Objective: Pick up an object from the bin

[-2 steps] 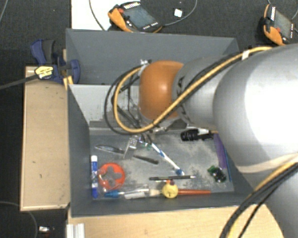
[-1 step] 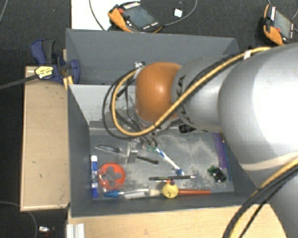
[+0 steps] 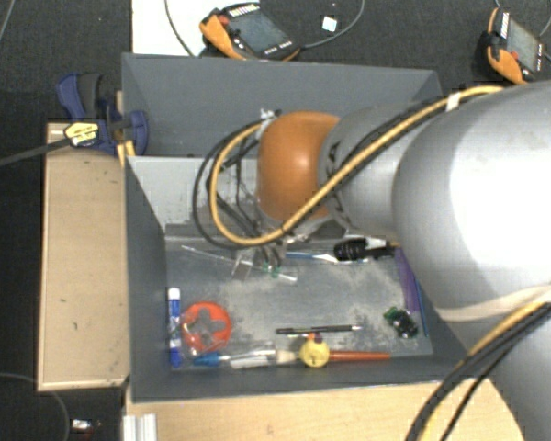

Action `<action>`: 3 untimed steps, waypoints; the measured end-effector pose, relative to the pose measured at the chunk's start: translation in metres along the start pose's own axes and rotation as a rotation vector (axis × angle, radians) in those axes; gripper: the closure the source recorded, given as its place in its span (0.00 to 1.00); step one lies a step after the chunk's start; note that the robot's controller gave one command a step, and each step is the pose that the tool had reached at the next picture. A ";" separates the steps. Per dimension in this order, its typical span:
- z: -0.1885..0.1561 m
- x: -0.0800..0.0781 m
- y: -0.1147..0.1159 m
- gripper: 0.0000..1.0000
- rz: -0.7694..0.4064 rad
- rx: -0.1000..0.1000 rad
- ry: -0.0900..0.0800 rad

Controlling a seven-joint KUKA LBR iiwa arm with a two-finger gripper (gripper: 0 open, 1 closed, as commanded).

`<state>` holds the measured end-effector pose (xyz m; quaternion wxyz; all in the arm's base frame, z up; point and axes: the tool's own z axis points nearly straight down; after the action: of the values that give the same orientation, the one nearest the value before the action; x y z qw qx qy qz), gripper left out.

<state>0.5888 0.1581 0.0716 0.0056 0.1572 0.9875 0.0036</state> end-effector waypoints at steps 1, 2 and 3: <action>0.000 0.000 0.000 1.00 0.001 0.000 0.000; -0.015 0.001 -0.001 1.00 0.001 0.001 0.003; -0.040 0.000 -0.001 1.00 0.002 0.001 0.002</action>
Offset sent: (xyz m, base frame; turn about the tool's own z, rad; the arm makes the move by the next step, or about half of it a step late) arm -0.0002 -0.0001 0.0384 0.0004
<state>0.5878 0.1575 0.1111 0.0044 0.1583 0.9874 0.0034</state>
